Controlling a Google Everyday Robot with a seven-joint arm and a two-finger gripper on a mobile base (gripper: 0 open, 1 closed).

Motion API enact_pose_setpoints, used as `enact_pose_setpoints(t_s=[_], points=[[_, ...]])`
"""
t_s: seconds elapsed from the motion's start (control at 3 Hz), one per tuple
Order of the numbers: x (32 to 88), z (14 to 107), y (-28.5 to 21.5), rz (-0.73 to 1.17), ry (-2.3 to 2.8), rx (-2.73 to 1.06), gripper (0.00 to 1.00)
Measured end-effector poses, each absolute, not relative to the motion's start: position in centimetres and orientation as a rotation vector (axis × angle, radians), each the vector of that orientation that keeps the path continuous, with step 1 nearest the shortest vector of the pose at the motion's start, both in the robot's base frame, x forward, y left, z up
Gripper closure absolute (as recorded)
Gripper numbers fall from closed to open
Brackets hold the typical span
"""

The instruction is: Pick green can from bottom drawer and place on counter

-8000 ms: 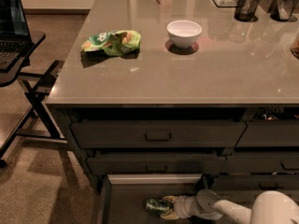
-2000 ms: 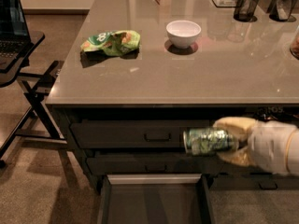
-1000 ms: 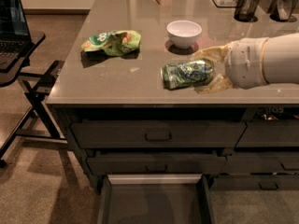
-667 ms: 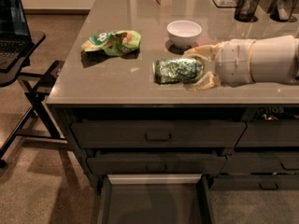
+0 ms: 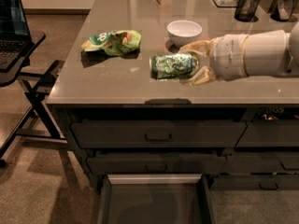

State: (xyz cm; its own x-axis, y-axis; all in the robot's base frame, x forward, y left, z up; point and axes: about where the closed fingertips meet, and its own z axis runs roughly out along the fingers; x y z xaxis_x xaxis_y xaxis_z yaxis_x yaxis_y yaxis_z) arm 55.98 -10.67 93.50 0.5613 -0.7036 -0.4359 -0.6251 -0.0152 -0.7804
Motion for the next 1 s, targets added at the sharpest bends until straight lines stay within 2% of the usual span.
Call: enact_pose_setpoints(t_s=[1.0], points=[[62.4, 91.9, -9.1, 0.016, 1.186, -1.699, 1.0]])
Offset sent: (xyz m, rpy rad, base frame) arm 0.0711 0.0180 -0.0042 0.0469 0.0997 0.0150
